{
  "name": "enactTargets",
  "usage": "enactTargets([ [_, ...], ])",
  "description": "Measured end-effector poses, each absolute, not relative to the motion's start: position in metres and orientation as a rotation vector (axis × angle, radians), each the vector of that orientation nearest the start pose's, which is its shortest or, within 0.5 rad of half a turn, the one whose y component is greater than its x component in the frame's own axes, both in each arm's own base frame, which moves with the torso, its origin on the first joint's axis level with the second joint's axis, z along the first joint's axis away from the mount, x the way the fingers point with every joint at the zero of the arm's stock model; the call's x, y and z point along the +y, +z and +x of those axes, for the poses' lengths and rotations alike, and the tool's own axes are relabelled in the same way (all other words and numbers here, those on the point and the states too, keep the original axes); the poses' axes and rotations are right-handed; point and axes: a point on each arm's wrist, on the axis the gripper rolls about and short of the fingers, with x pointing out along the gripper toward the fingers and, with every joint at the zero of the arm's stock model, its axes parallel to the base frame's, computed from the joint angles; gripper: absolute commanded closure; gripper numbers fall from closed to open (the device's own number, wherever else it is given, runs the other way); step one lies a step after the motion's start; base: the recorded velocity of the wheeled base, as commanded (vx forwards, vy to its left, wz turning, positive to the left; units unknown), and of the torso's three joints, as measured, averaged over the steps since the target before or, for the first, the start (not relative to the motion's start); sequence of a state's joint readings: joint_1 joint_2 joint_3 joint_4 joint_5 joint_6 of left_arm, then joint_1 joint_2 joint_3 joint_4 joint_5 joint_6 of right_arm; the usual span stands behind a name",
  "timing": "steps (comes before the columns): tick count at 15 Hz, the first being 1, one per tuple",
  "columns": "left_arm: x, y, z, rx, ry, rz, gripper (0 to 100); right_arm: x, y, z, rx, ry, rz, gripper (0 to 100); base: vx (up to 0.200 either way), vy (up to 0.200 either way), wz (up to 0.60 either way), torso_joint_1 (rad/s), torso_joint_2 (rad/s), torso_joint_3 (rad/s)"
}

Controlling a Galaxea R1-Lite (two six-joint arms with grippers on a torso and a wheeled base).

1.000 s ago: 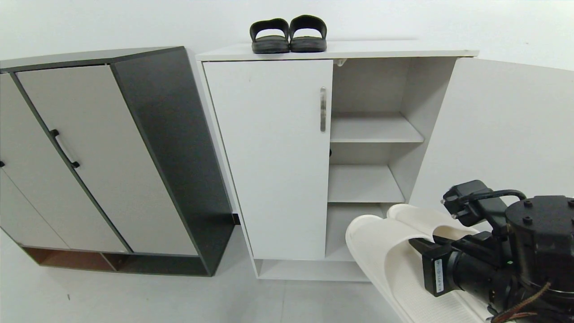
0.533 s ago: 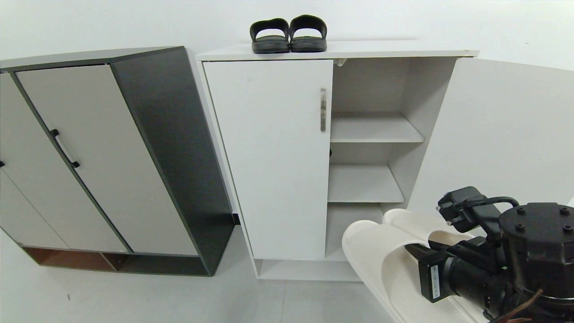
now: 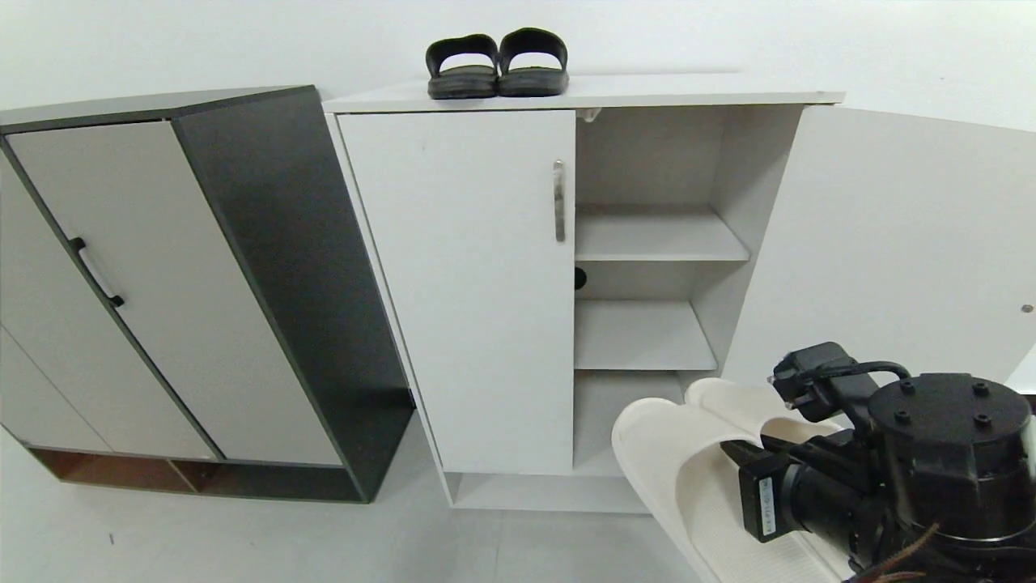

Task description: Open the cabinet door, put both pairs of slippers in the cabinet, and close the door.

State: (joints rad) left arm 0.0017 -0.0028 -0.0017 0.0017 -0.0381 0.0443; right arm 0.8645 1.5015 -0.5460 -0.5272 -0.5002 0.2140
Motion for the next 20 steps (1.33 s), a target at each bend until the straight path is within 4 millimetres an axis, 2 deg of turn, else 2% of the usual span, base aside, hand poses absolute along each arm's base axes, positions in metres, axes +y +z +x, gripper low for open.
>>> enactTargets([
  [2, -0.001, 0.076, -0.023, -0.004, -0.037, 0.044, 100, 0.179, 0.154, 0.165, 0.349, 0.313, -0.050, 100, 0.000, -0.200, 0.00, 0.005, 0.00, 0.000],
  [6, -0.001, 0.076, -0.023, -0.005, -0.036, 0.045, 100, 0.204, 0.140, 0.187, 0.365, 0.244, 0.009, 100, 0.000, 0.000, 0.00, 0.000, 0.00, 0.000],
  [11, -0.001, 0.076, -0.023, -0.003, -0.037, 0.045, 100, 0.234, 0.113, 0.215, 0.396, 0.165, -0.019, 100, 0.000, 0.000, 0.00, 0.000, 0.00, 0.000],
  [15, -0.001, 0.076, -0.023, -0.003, -0.036, 0.045, 100, 0.248, 0.100, 0.227, 0.414, 0.158, -0.022, 100, 0.000, 0.000, 0.00, 0.000, 0.00, 0.000],
  [20, -0.001, 0.076, -0.023, -0.003, -0.037, 0.045, 100, 0.257, 0.083, 0.245, 0.439, 0.131, -0.034, 100, 0.000, 0.000, 0.00, 0.004, 0.00, -0.164],
])
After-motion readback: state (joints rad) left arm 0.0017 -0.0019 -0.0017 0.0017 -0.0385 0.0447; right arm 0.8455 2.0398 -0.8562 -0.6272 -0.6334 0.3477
